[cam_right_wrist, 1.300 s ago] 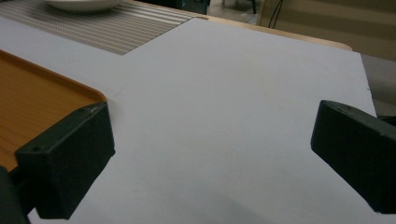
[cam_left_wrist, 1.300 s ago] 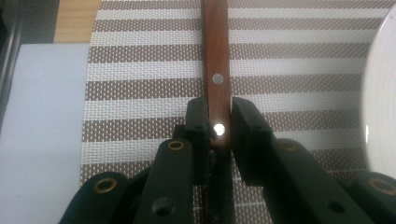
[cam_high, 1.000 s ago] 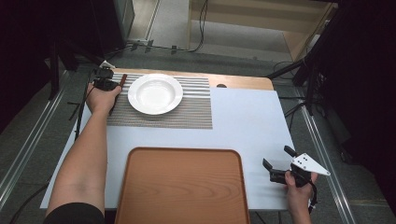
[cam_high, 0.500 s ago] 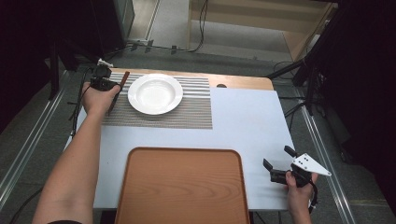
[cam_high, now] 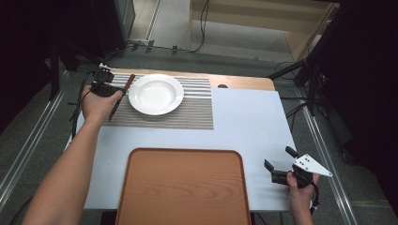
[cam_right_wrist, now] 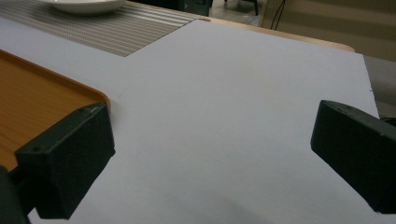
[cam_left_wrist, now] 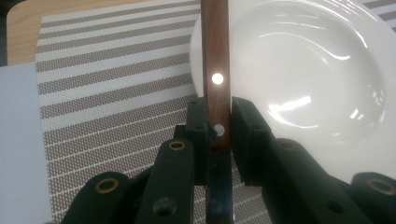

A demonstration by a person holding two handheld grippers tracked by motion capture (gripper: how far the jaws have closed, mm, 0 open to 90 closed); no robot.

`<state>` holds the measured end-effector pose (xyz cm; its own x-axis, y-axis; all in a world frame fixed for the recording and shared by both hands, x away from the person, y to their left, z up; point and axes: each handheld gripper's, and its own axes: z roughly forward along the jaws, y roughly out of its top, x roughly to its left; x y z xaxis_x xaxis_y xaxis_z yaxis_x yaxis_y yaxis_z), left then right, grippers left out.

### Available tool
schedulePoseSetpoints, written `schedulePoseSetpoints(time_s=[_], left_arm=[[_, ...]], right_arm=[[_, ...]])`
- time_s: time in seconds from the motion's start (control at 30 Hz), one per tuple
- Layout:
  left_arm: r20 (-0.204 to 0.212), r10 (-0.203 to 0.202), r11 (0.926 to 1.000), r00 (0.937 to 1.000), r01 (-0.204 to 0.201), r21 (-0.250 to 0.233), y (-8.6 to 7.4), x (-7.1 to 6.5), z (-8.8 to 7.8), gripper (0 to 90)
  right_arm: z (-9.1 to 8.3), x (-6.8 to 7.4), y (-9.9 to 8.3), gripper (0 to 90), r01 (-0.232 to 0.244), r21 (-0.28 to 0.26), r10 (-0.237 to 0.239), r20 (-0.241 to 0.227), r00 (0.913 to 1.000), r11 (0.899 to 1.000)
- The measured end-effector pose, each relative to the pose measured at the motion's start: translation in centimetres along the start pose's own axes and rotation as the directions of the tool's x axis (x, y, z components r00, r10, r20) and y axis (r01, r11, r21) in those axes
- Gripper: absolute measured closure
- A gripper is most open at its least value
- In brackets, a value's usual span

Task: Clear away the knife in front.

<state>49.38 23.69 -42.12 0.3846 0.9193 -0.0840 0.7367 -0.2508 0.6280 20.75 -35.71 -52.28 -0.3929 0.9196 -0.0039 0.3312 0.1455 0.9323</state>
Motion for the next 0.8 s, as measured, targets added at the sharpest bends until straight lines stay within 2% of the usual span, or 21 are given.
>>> schedulePoseSetpoints(time_s=[0.4,0.8], left_arm=[[0.040,0.058,0.9983,0.9975,-0.058,-0.004,-1.7,-2.0,-1.5,76.4],[0.062,0.093,0.9953,0.9937,-0.092,-0.031,-3.3,-3.7,-3.2,76.4]], right_arm=[[0.0,0.0,0.0,0.0,0.001,0.002,-0.001,-0.001,1.0000,1.000],[0.0,0.0,0.0,0.0,0.004,0.004,-0.004,-0.003,1.0000,1.000]])
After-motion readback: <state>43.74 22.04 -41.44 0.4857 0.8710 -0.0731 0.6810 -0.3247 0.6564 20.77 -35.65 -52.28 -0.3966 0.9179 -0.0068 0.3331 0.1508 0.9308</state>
